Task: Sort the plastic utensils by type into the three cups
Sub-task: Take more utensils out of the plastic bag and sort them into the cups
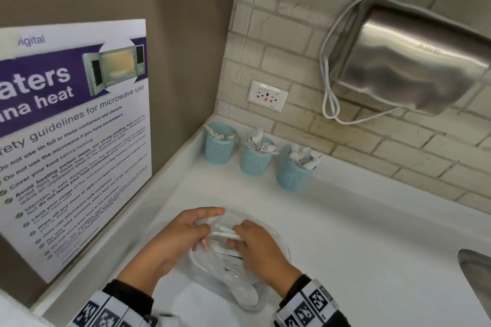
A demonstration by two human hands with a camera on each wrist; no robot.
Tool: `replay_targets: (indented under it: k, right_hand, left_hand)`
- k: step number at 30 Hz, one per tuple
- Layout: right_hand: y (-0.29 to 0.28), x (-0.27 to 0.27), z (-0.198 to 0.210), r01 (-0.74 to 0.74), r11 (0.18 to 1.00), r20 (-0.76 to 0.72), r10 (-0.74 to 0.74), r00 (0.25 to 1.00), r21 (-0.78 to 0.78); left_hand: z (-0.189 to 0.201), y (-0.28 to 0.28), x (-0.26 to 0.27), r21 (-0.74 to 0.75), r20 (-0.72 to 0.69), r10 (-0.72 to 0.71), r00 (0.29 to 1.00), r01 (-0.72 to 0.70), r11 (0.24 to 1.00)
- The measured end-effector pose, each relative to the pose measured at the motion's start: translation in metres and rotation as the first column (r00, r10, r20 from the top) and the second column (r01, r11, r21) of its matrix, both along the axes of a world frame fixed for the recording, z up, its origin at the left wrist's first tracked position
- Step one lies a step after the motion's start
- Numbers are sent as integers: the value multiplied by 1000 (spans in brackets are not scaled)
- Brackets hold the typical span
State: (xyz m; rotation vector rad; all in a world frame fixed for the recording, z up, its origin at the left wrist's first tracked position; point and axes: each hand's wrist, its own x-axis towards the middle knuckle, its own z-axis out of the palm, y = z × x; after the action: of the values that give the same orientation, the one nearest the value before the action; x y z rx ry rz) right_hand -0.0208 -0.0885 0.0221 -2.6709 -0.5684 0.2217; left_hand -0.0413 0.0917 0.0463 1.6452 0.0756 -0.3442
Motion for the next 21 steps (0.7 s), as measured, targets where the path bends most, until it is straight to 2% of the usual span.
replay_targets:
  k: [2,4,6,9,11,13,14,16,18,19,21]
  right_hand:
    - [-4,-1,11,28,997,-1,-28,1000,75]
    - [-9,-5,25,75,970,-39,-67,997,231]
    - [-15,-8,39,140,912,-109,-106,988,387]
    - [-21,-14,60,225,780,-167,-155,974,585]
    - [-21,-18,73,210,706,-110,-185,976,676]
    - [-16,-26,85,132,652,7,-207,978,747]
    - [-11,-30,89,68,640,89,-211,973,765]
    - [1,-39,91,-27,626,172,-173,970,779]
    - [11,-46,92,-20,579,122,-138,983,815]
    - [16,-50,94,31,584,63,-140,988,811]
    - [19,-52,94,122,470,-108,-58,992,874]
  left_hand:
    - [-2,0,1,6,5,8,1000,-8,1000]
    - [-2,1,1,23,0,2,1000,-2,1000]
    - [0,1,0,45,-4,5,1000,-4,999]
    - [3,0,-1,133,16,39,999,-40,990]
    - [6,0,-1,272,88,70,994,-91,958]
    - [20,-2,-2,321,189,102,977,-159,934]
    - [31,-4,-4,288,208,95,974,-153,945]
    - [49,-11,-8,158,148,2,989,-25,987]
    - [59,-18,-11,27,76,-171,982,169,985]
    - [63,-22,-12,-59,61,-223,973,226,972]
    - [64,-25,-11,-239,13,-204,979,201,950]
